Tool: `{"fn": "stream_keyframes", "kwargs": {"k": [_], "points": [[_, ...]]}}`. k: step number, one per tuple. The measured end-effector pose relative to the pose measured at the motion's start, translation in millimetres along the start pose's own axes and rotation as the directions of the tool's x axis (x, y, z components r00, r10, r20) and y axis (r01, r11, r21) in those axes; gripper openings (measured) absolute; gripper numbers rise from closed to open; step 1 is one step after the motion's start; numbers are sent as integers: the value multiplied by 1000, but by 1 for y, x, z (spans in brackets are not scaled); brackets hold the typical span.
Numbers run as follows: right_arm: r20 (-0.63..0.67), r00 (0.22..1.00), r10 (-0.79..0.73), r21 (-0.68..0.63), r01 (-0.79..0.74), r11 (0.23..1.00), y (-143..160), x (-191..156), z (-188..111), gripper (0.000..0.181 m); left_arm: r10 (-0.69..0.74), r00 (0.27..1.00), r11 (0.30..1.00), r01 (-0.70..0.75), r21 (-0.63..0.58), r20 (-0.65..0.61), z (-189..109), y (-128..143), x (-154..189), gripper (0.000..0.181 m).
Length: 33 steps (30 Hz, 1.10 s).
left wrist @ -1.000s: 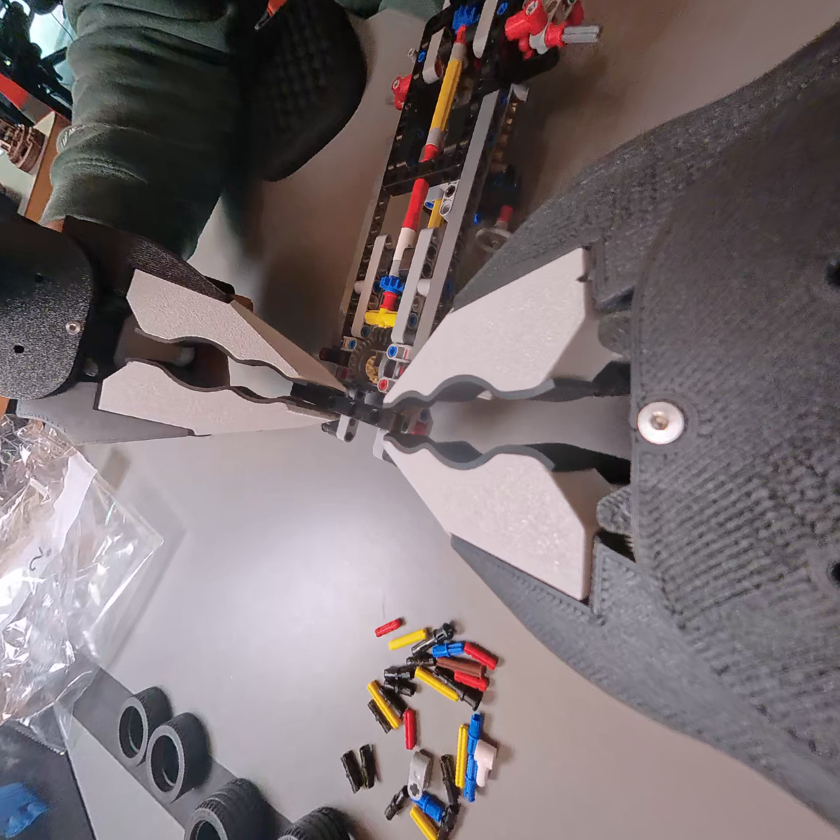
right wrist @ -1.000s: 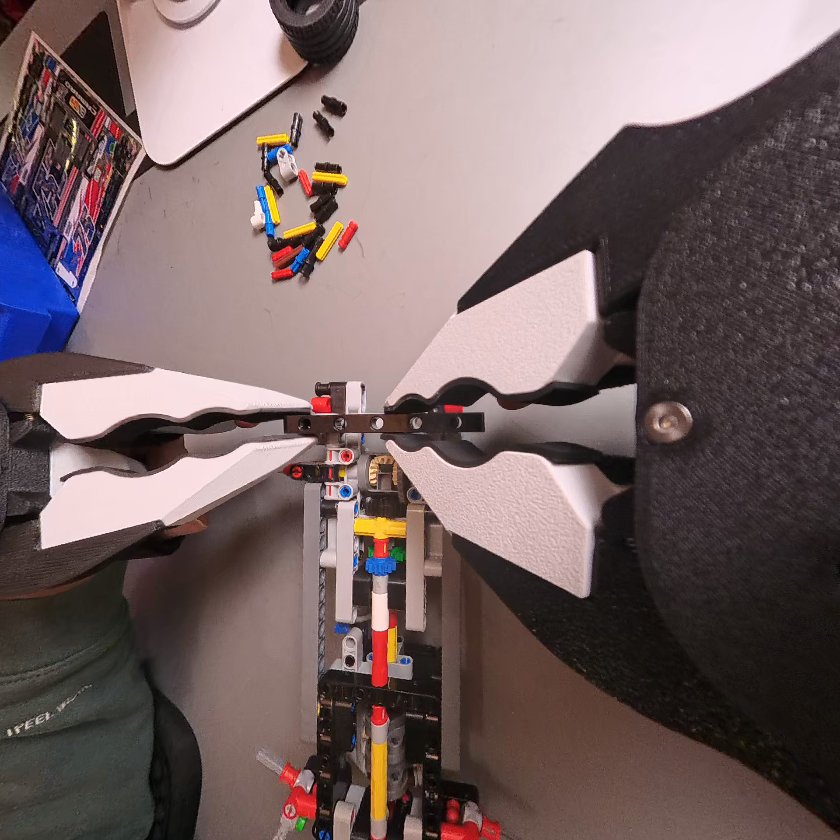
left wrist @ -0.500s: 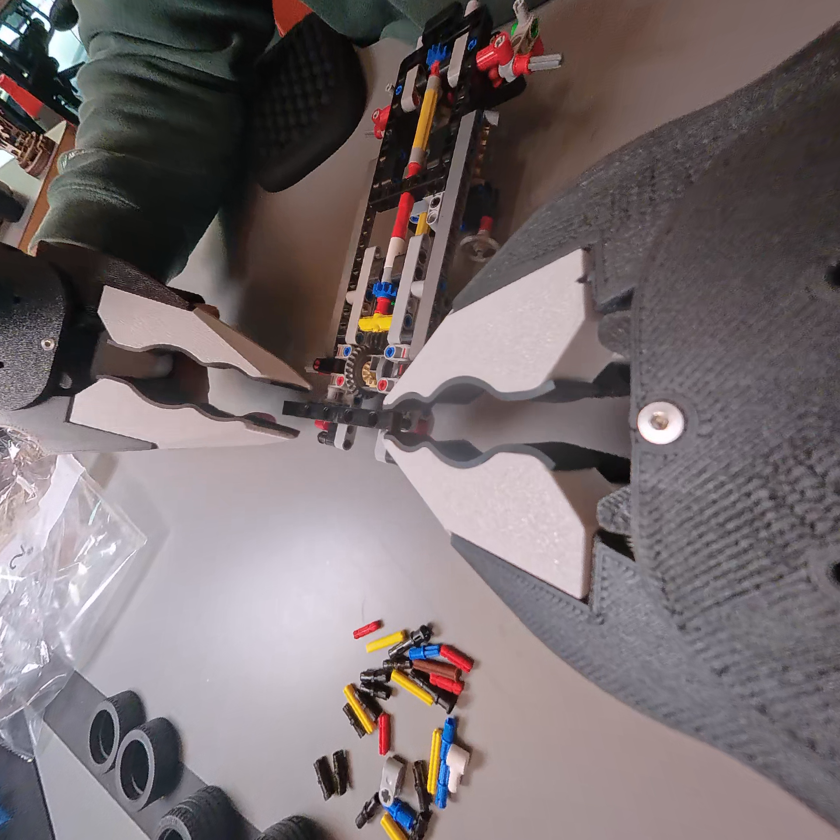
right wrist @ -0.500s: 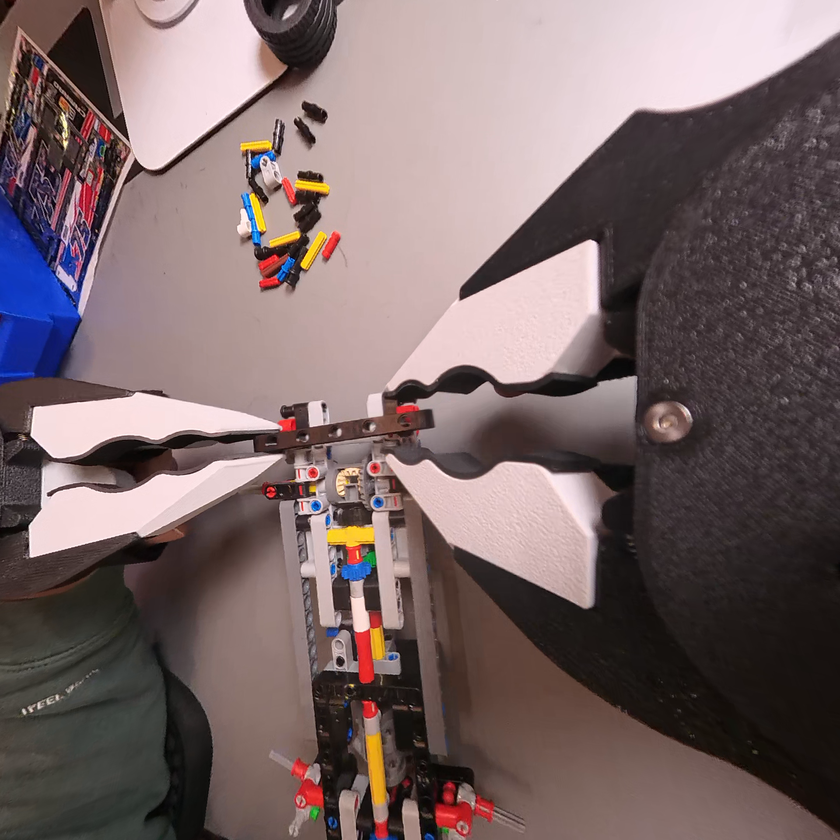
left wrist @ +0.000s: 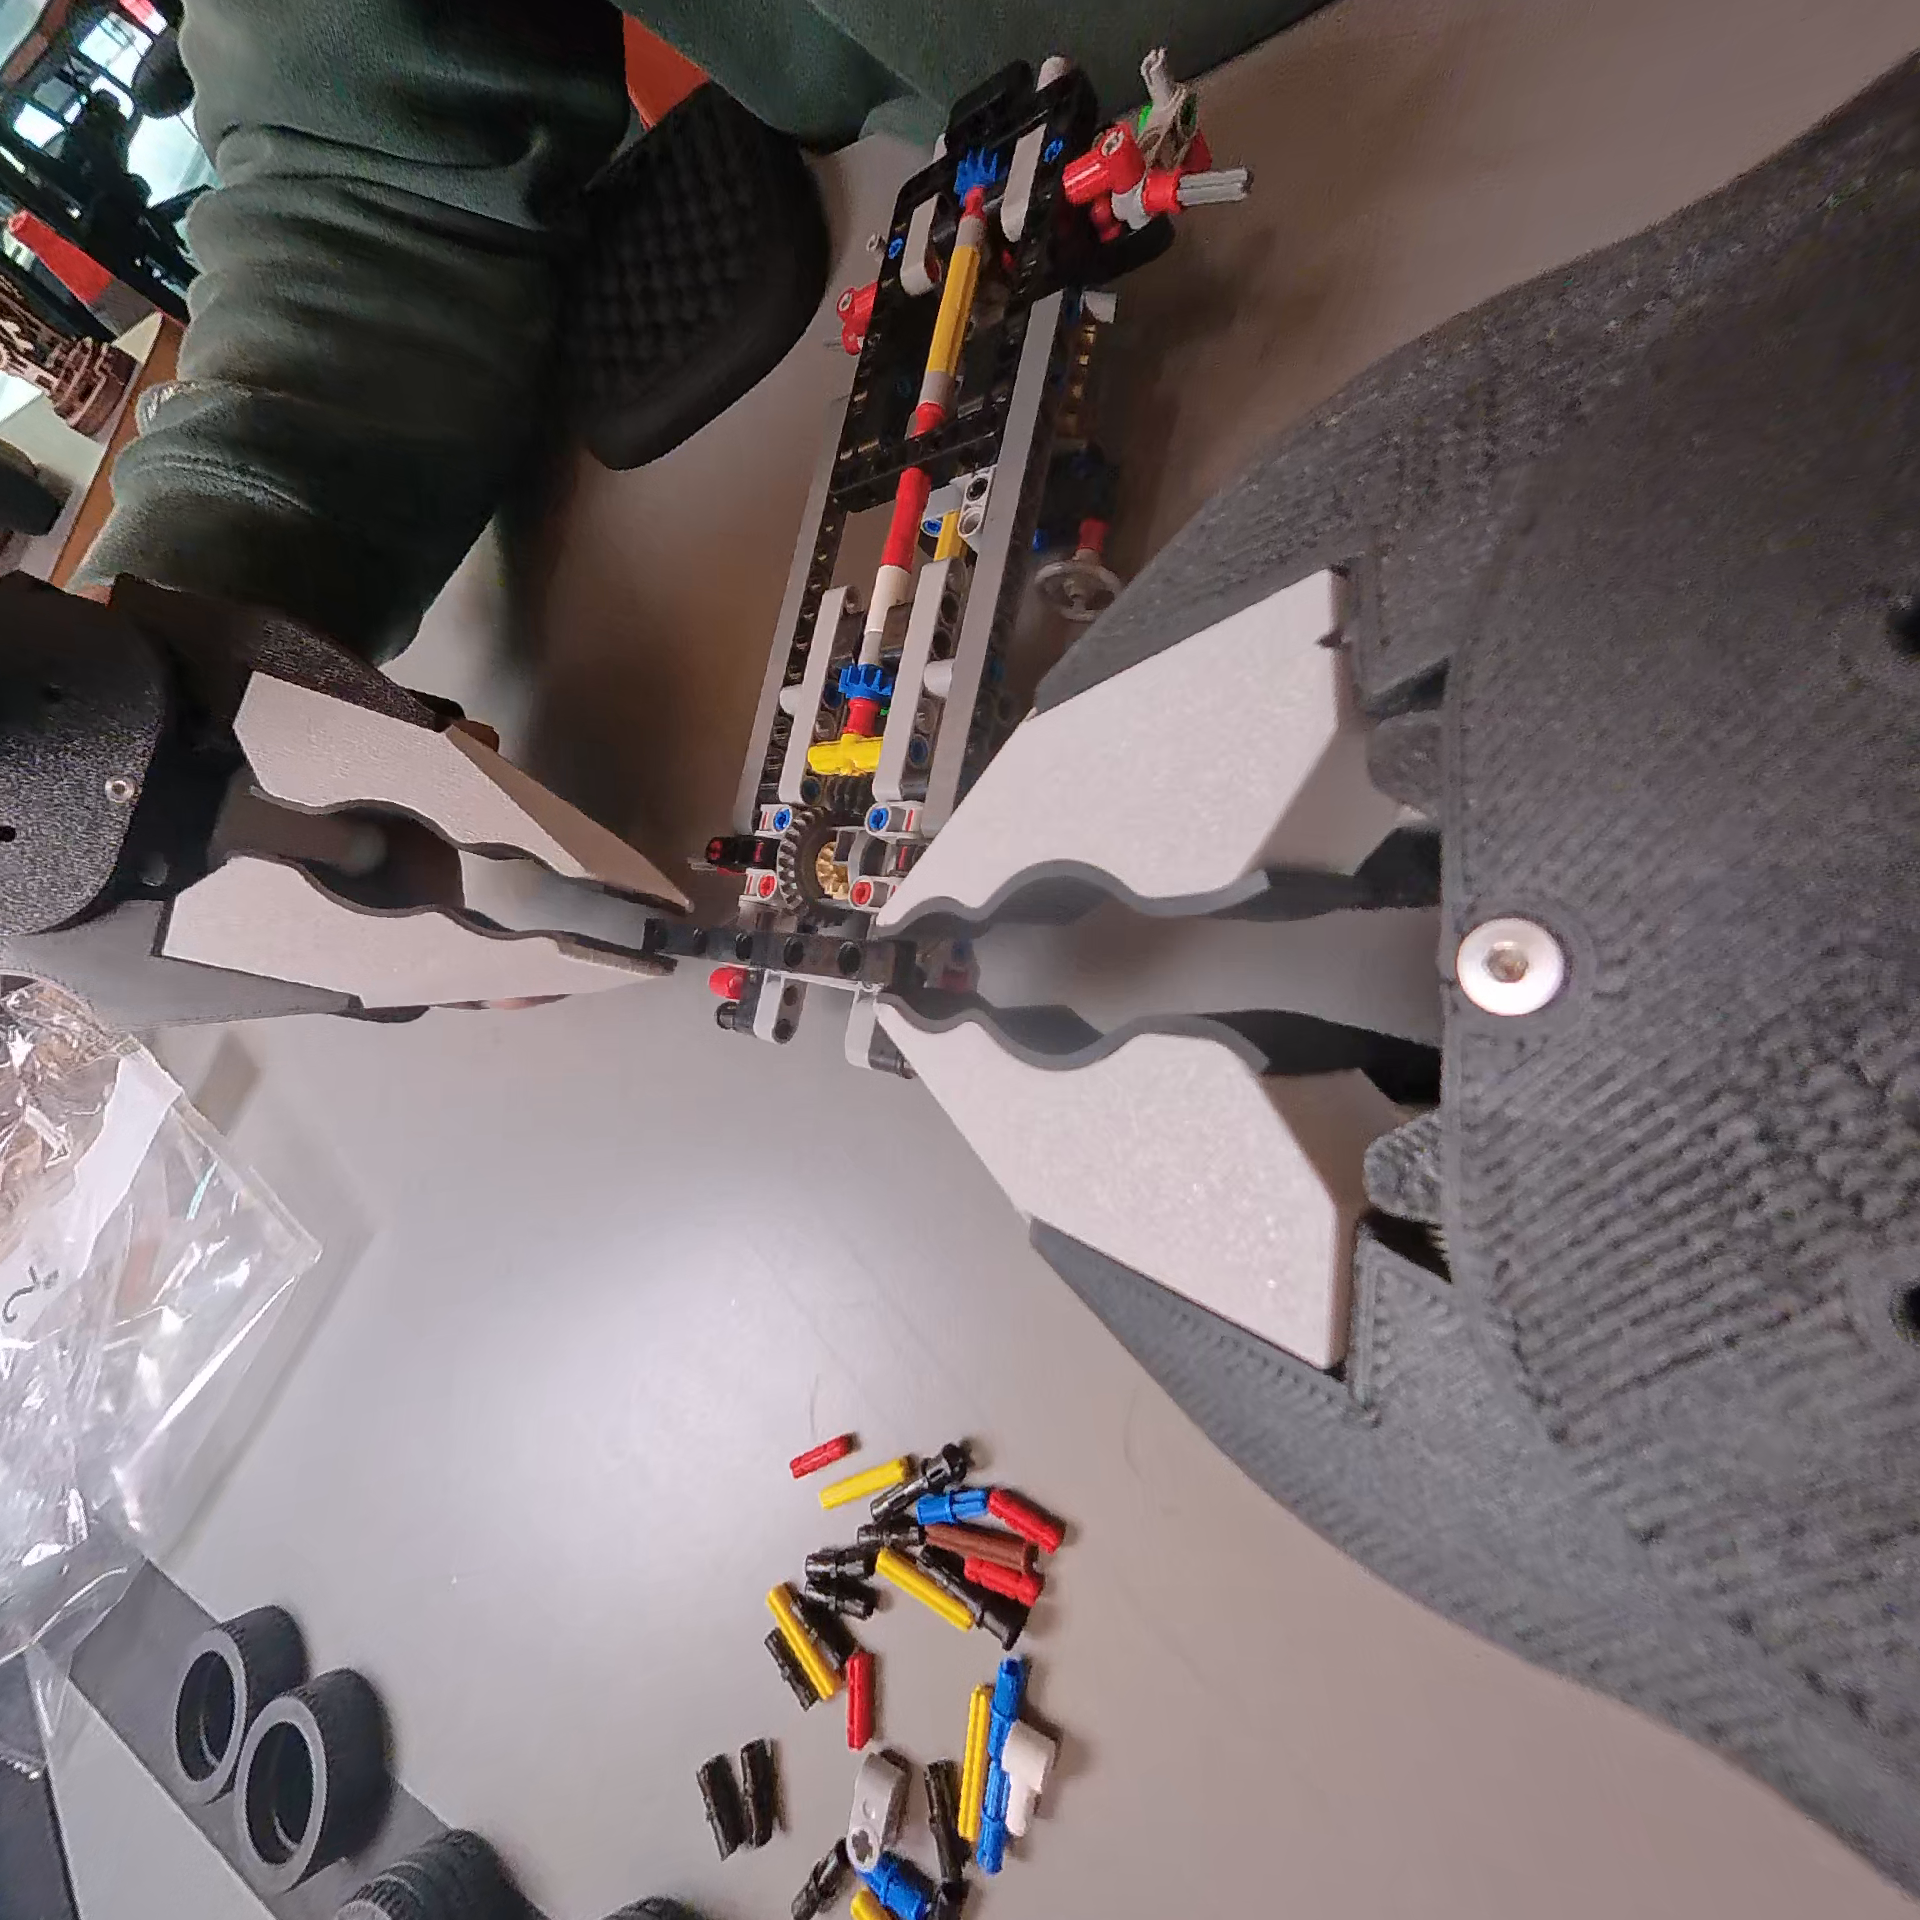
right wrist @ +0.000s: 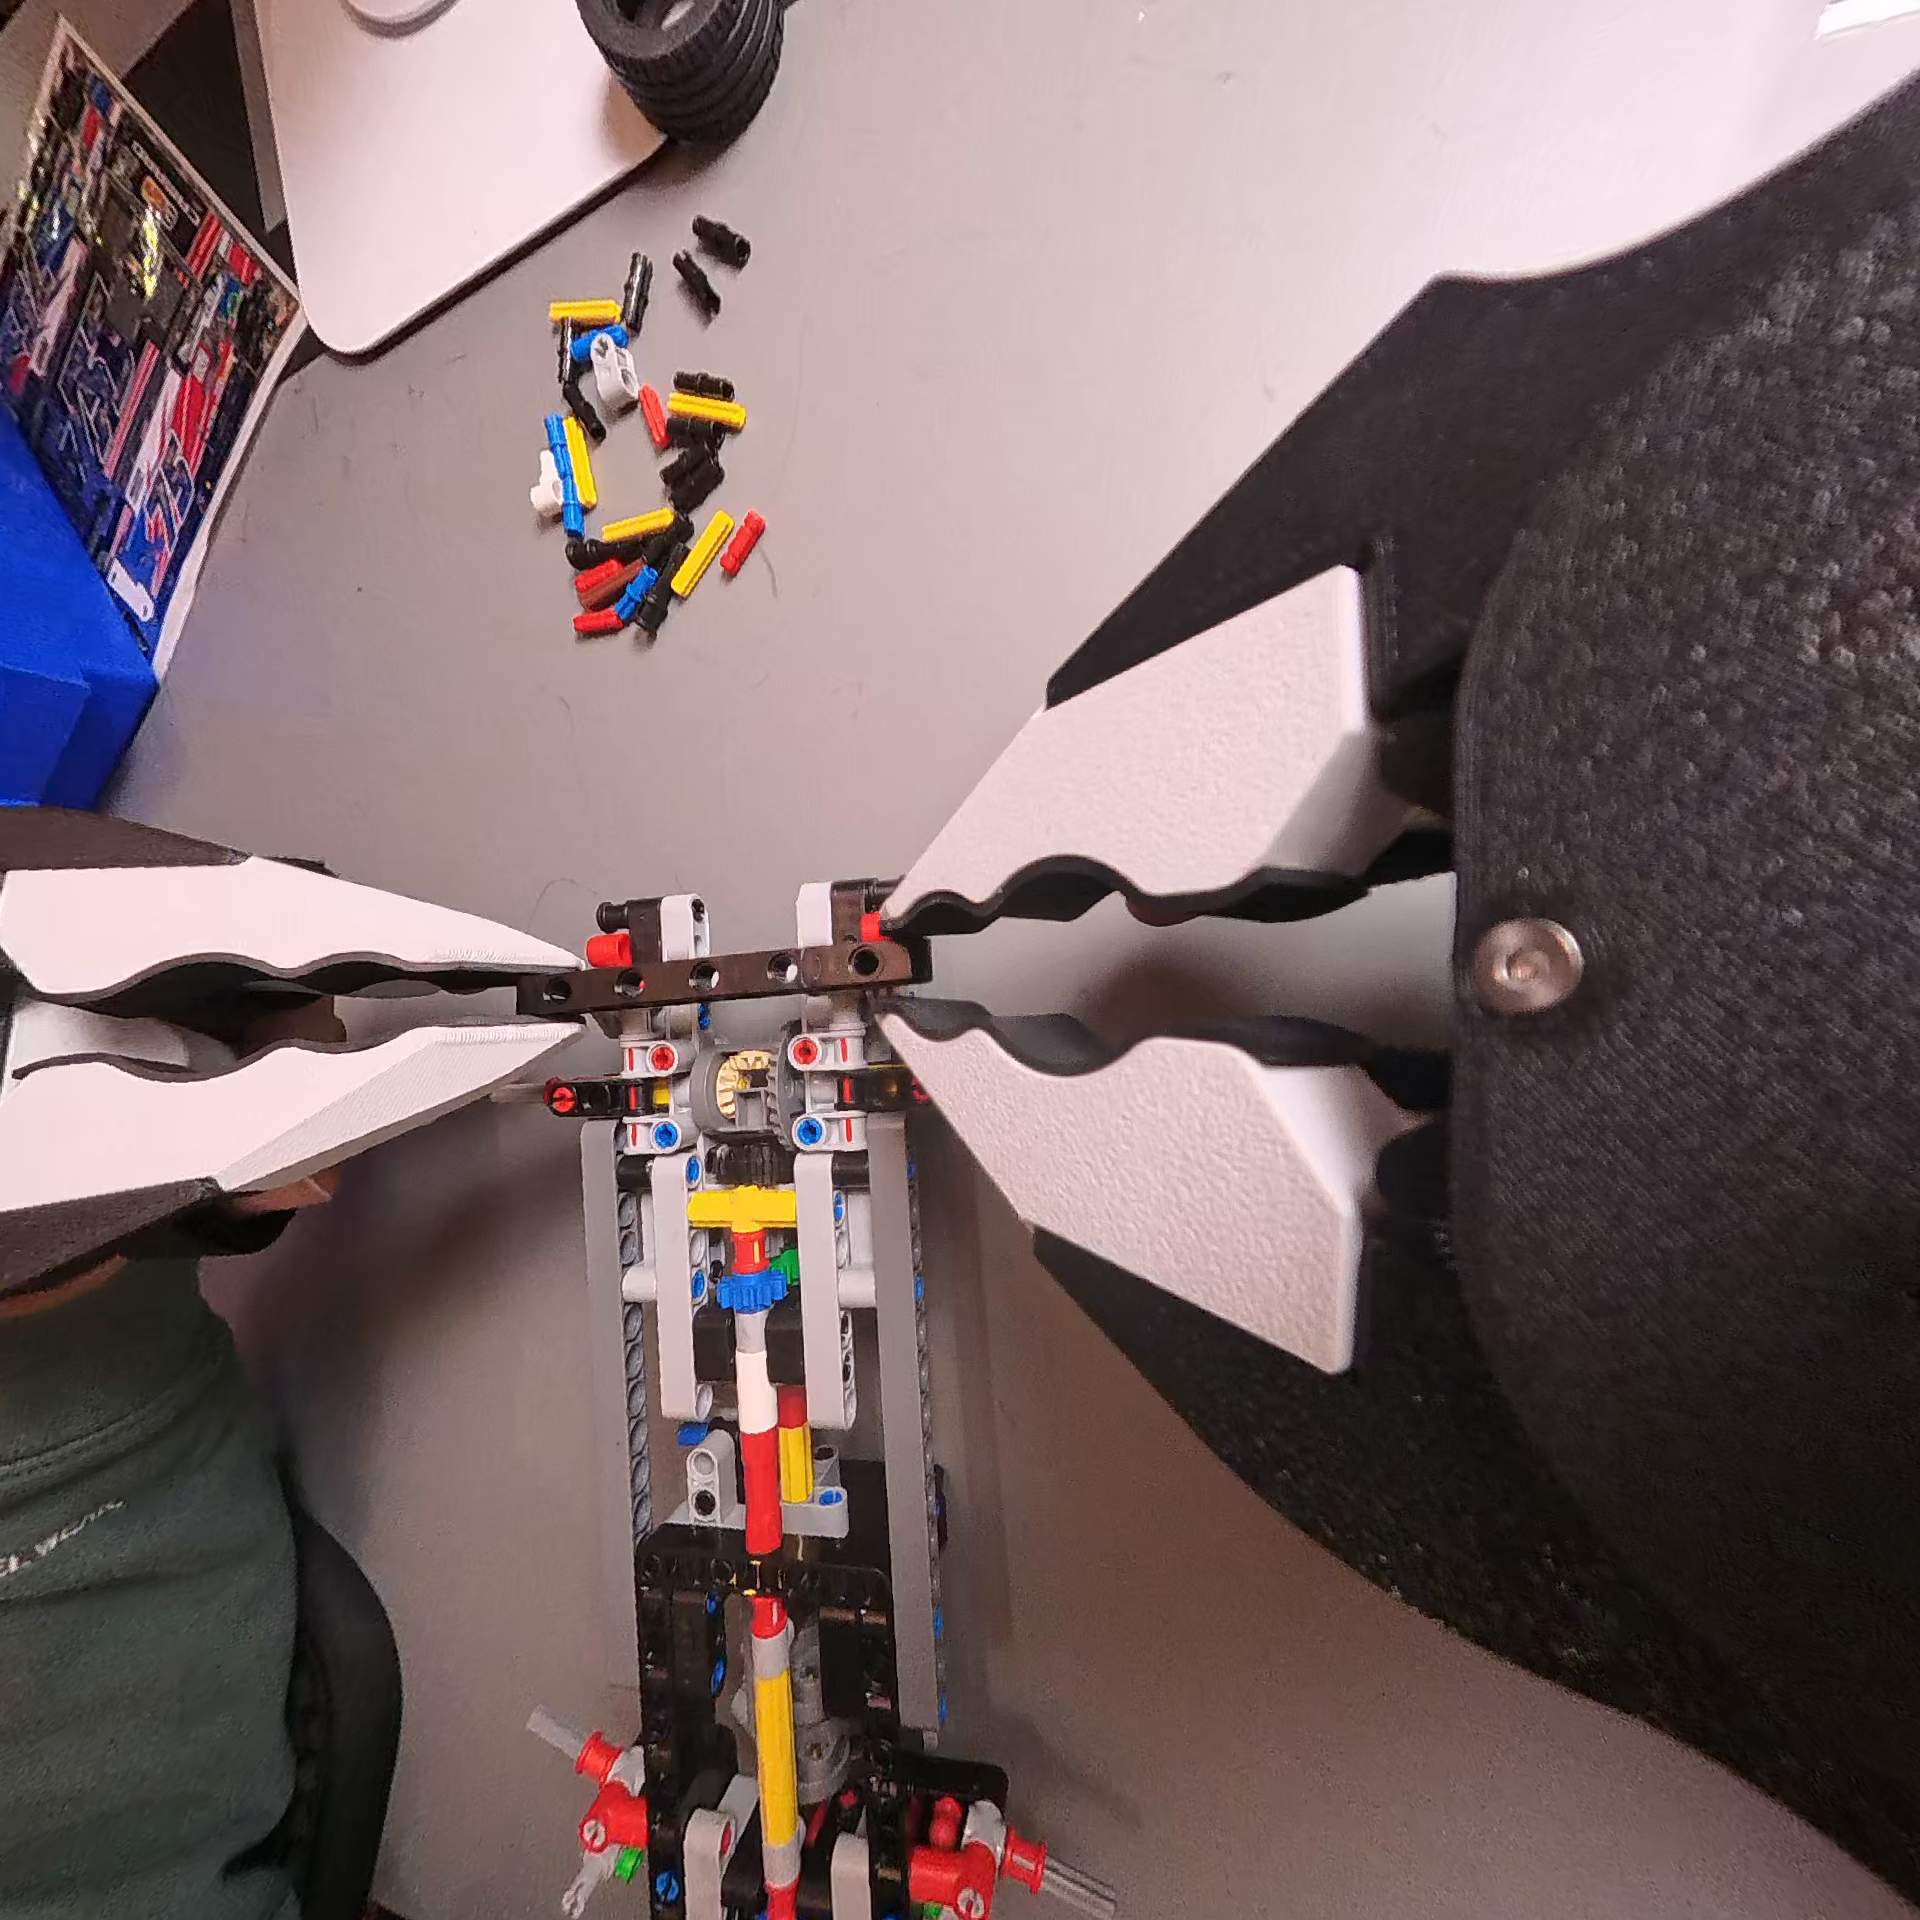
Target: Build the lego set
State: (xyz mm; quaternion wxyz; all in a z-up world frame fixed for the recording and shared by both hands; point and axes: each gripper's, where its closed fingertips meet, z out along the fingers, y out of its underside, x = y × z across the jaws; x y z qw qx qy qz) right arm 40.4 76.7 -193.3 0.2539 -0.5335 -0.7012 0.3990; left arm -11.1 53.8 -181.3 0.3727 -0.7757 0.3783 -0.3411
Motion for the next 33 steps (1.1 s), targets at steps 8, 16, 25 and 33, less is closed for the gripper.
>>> {"fn": "stream_keyframes", "kwargs": {"k": [8,16,25,33], "points": [[-12,1000,-5,7,5,1000,-1,1,3,6,-6,1000,1000,6,-4,-5,-3,1,0,6],[-17,999,-29,-18,29,999,3,-1,7,6,-10,1000,999,10,-32,-11,-1,7,3,7],[5,1000,-22,-52,22,998,10,-5,13,6,-23,999,996,21,-87,-28,2,19,7,7],[16,1000,-5,-49,6,999,10,-6,14,6,-79,994,996,76,-41,-69,-1,12,12,13]]}}
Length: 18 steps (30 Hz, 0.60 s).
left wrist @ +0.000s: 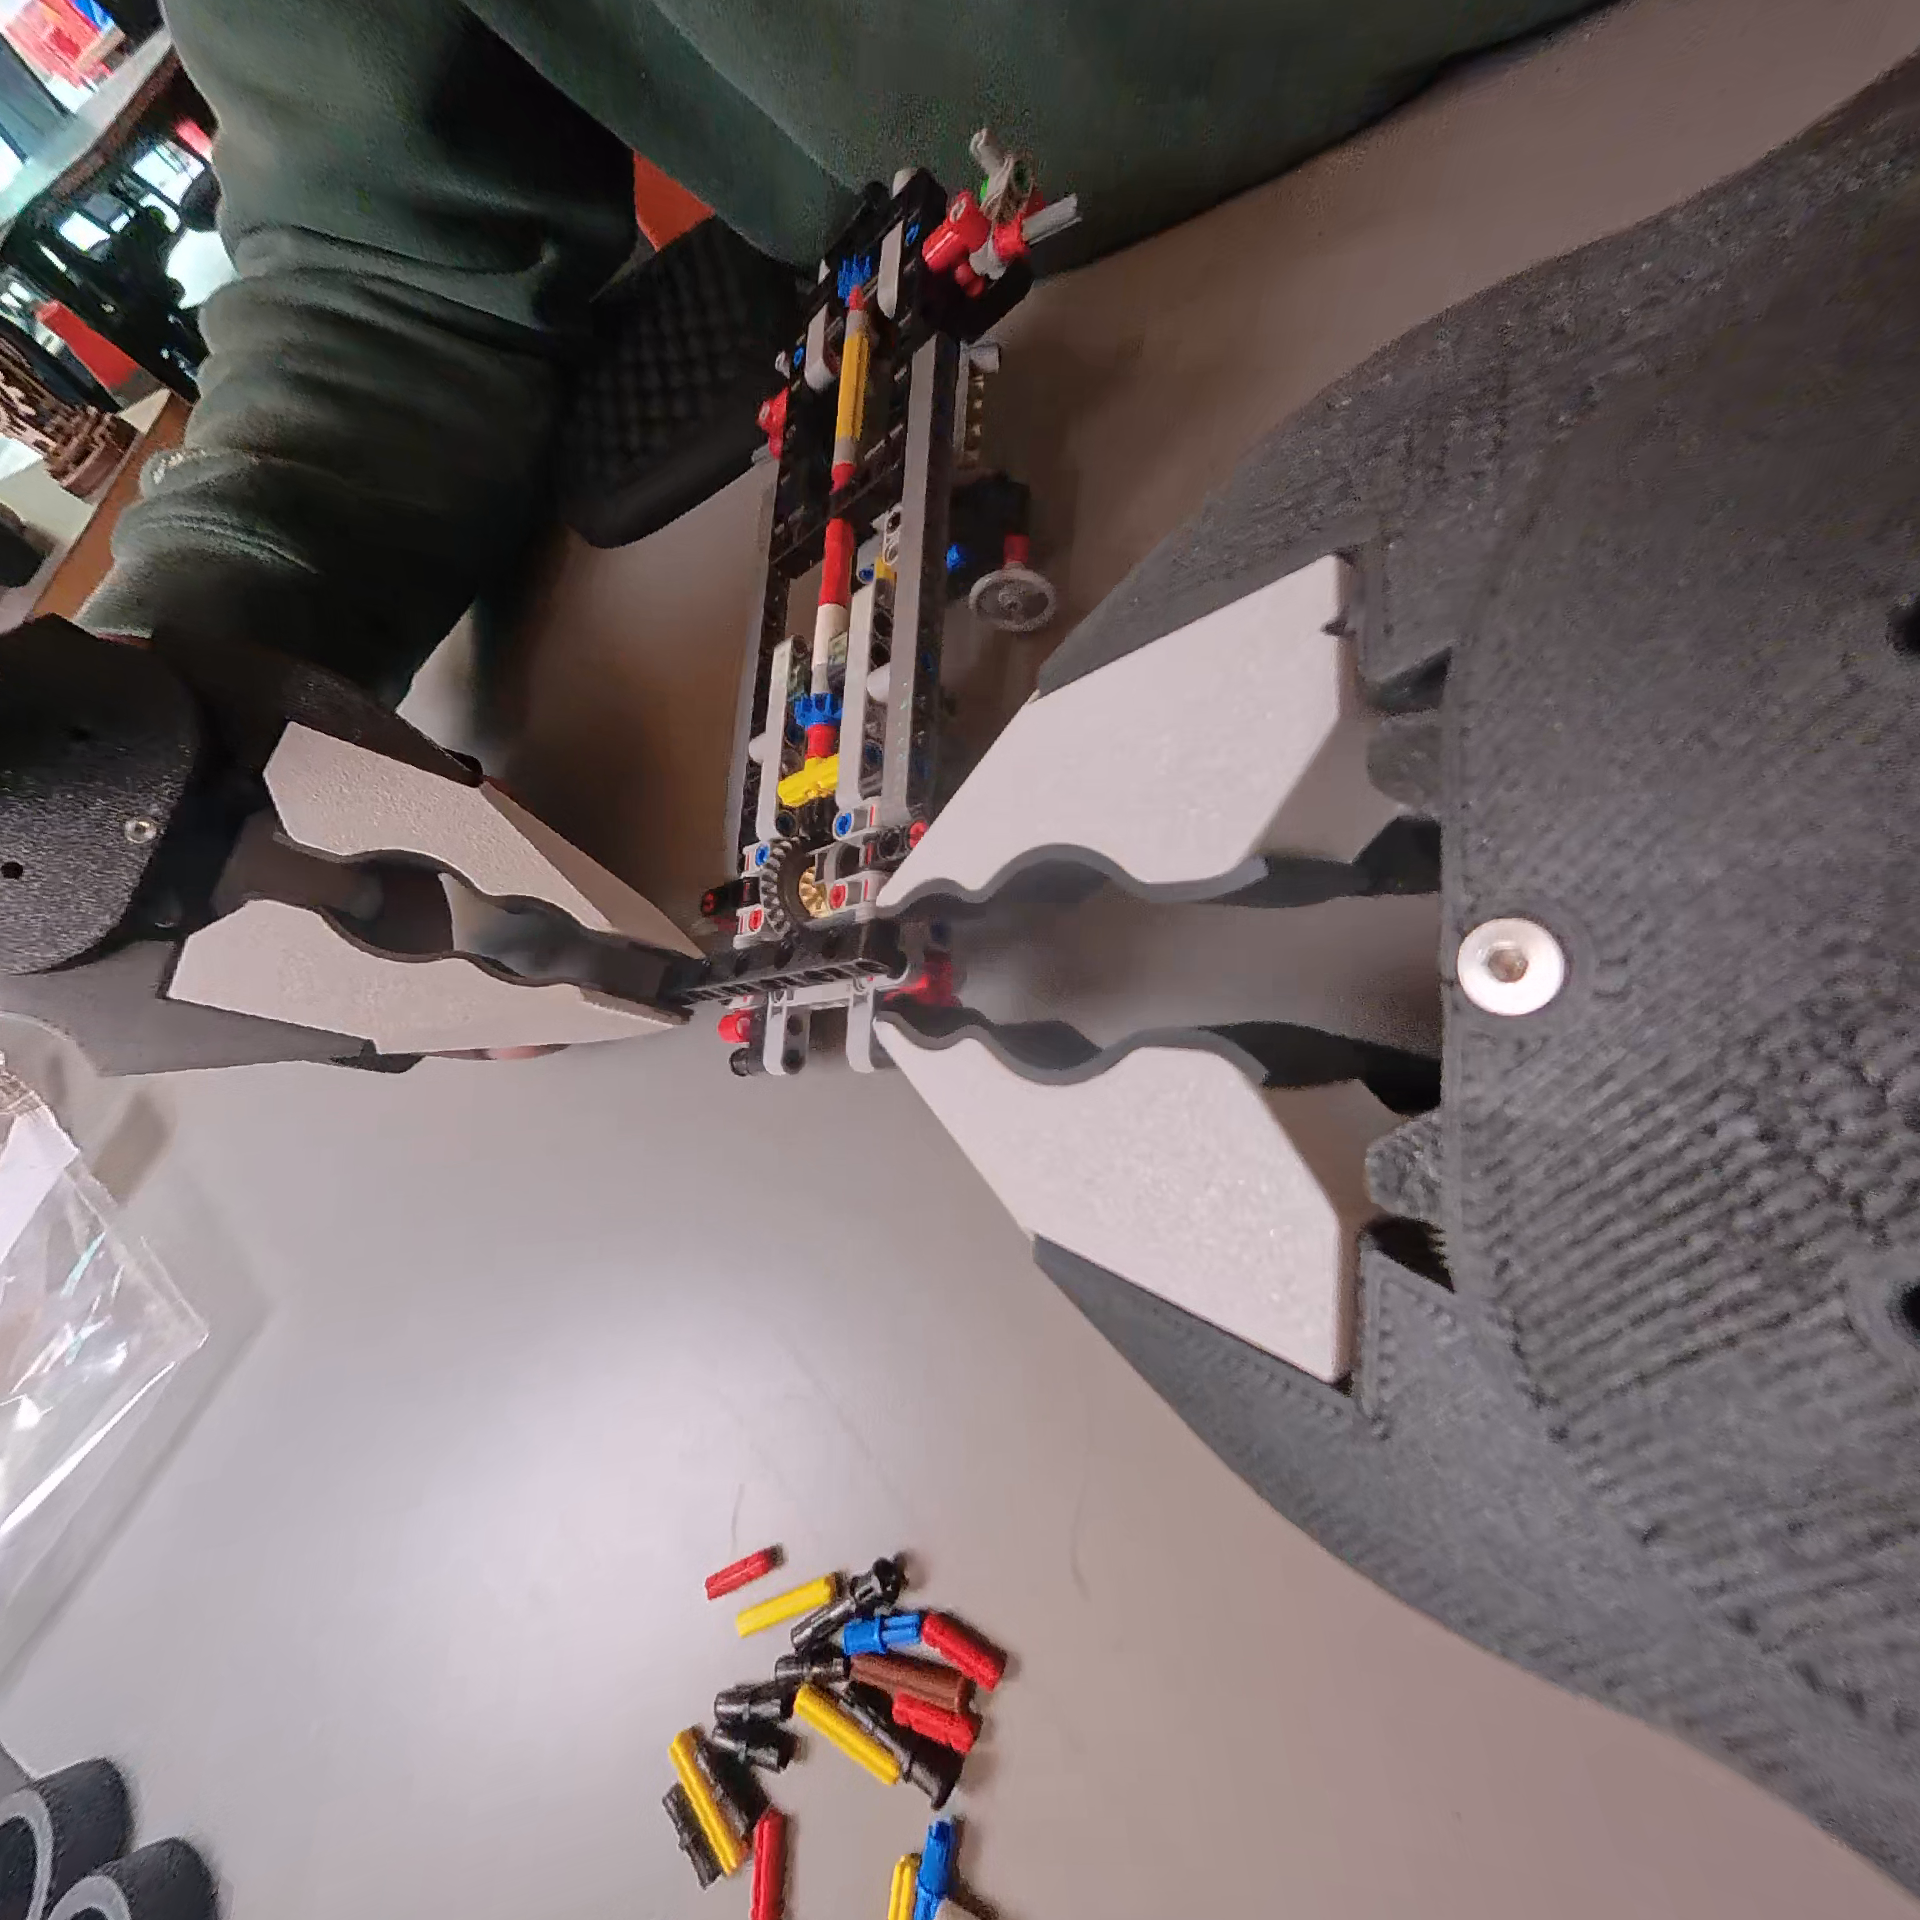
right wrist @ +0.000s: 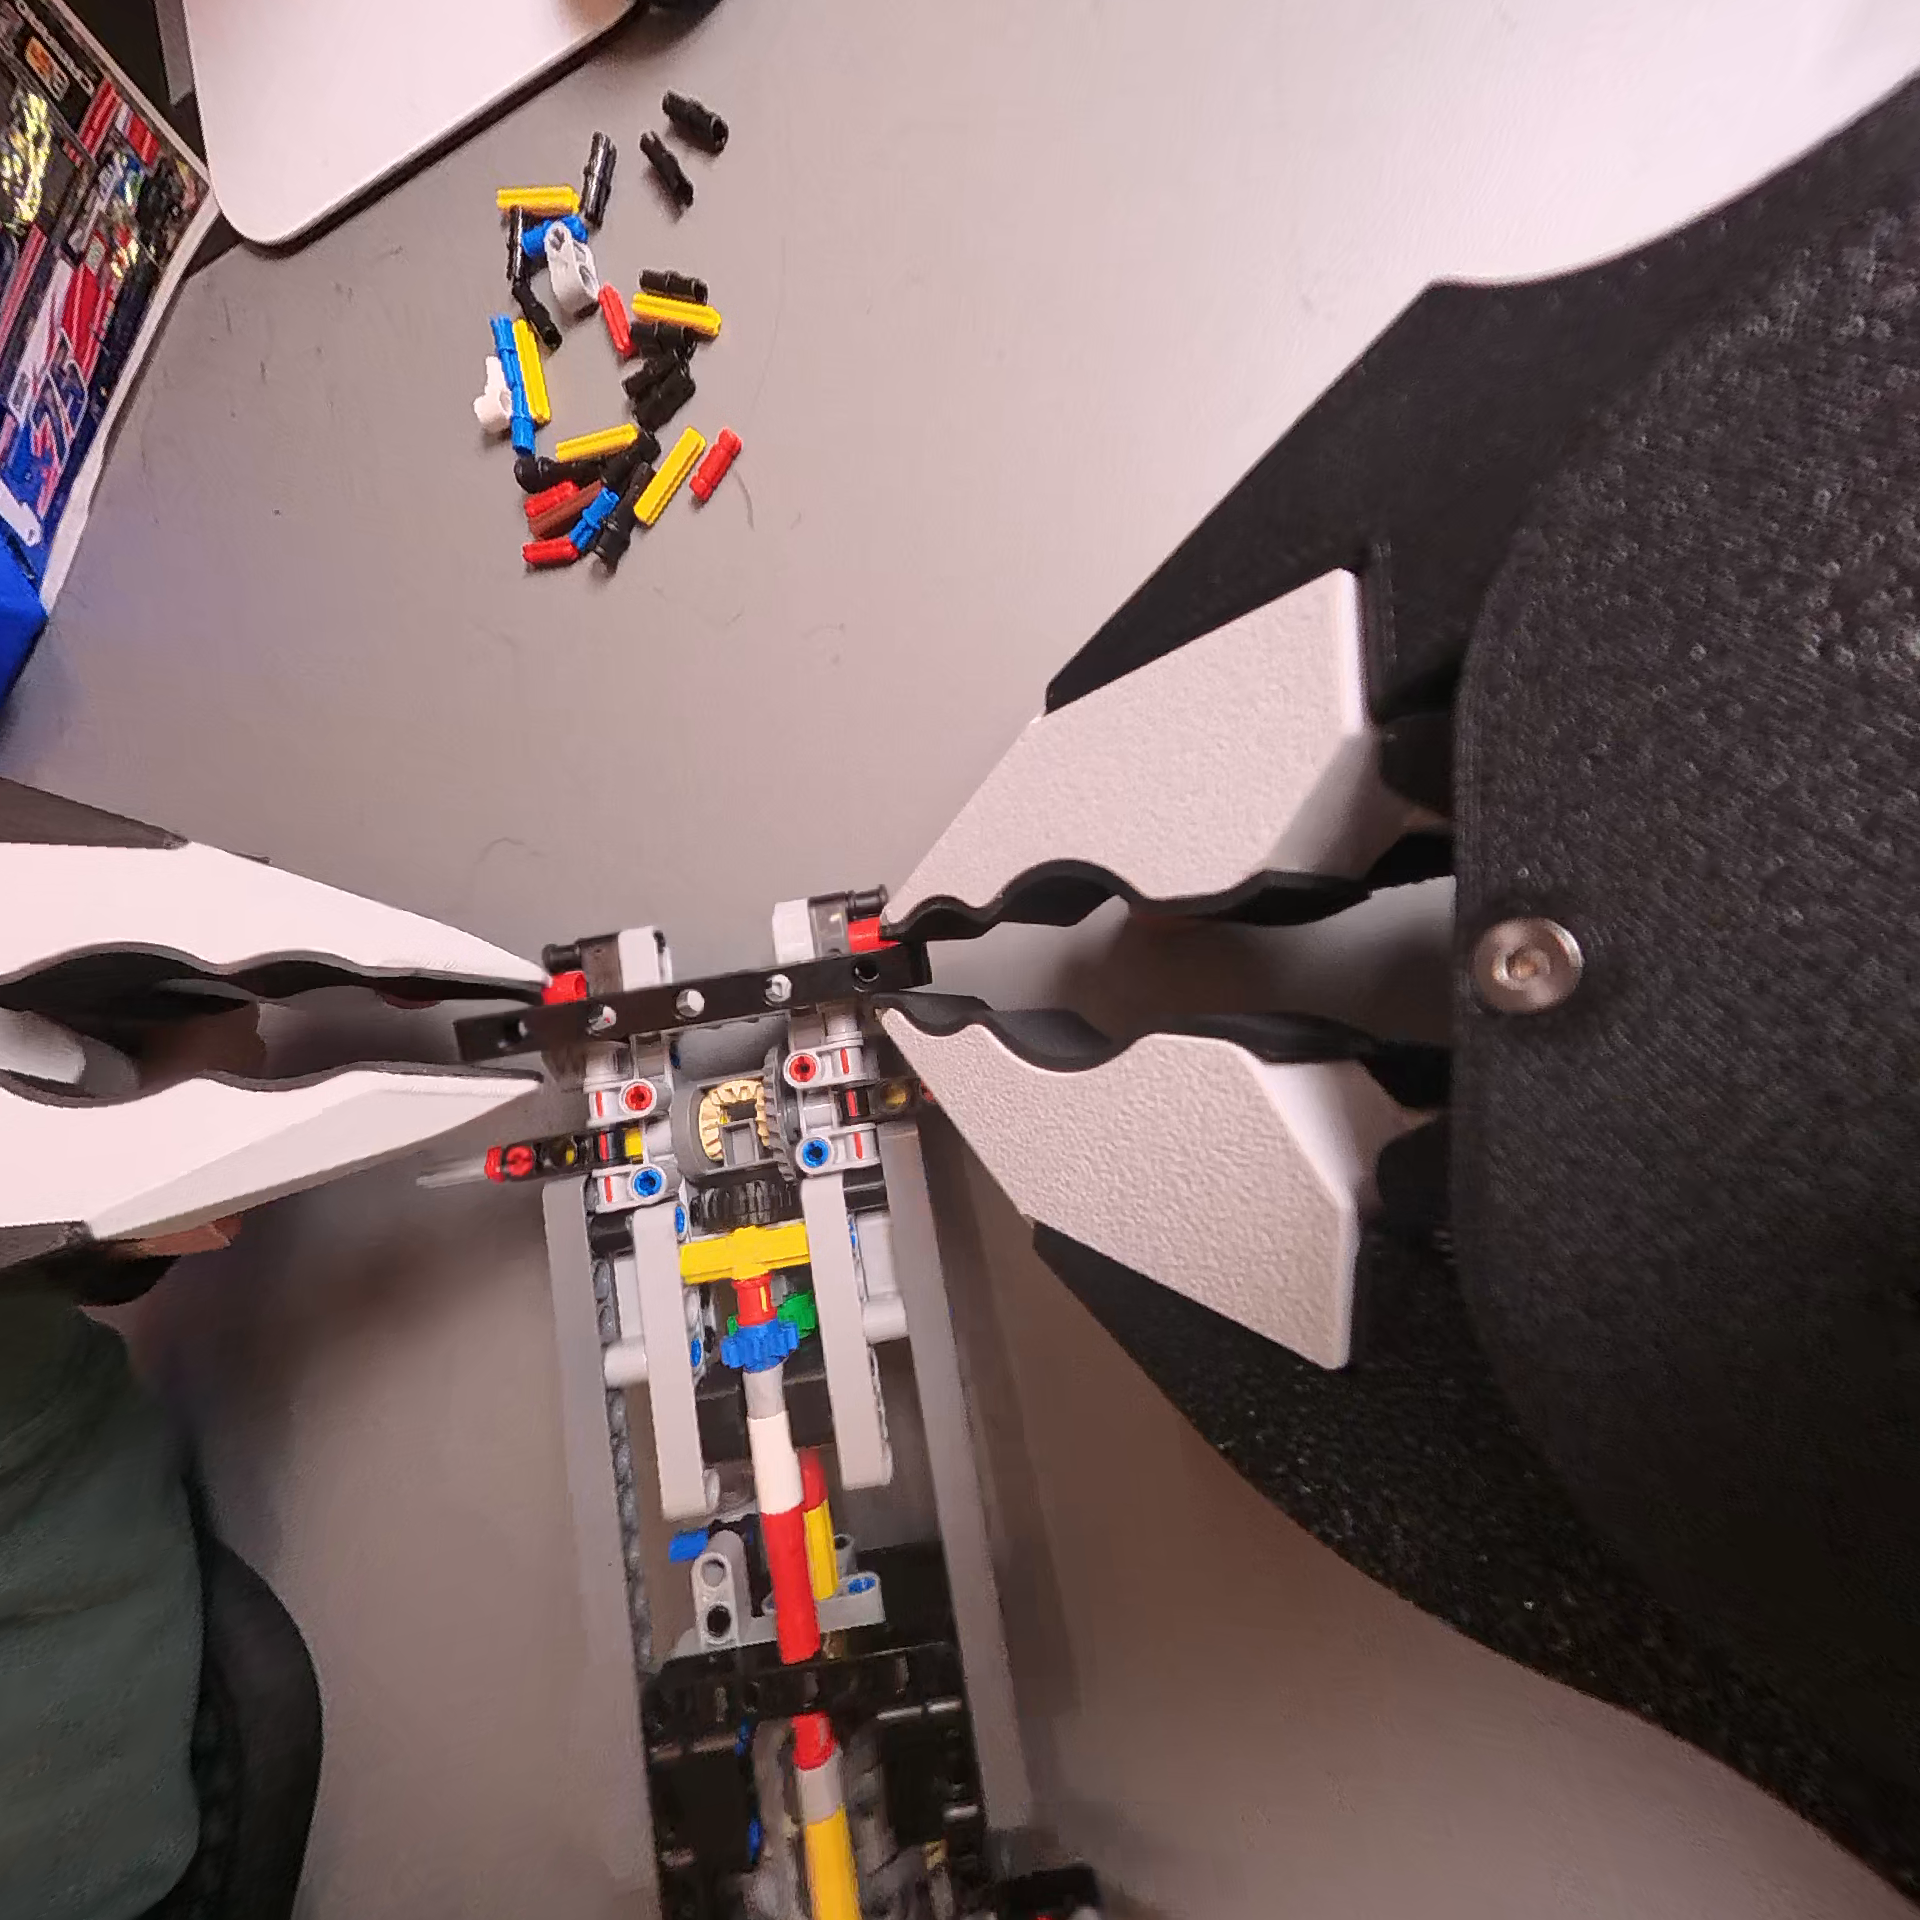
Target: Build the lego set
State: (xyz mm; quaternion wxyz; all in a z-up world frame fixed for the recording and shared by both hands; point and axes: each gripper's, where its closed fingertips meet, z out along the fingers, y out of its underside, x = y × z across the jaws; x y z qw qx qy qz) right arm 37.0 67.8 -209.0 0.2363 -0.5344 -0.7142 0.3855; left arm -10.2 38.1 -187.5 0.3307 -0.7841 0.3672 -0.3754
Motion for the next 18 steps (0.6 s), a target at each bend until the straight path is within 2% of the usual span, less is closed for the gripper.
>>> {"fn": "stream_keyframes", "kwargs": {"k": [9,18], "points": [[-3,1000,-7,11,7,1000,-2,0,-1,10,13,1000,1000,-13,-8,22,-3,0,1,15],[-22,998,-64,63,65,996,-25,-5,-5,16,15,1000,1000,-15,11,19,-12,-5,4,19]]}}
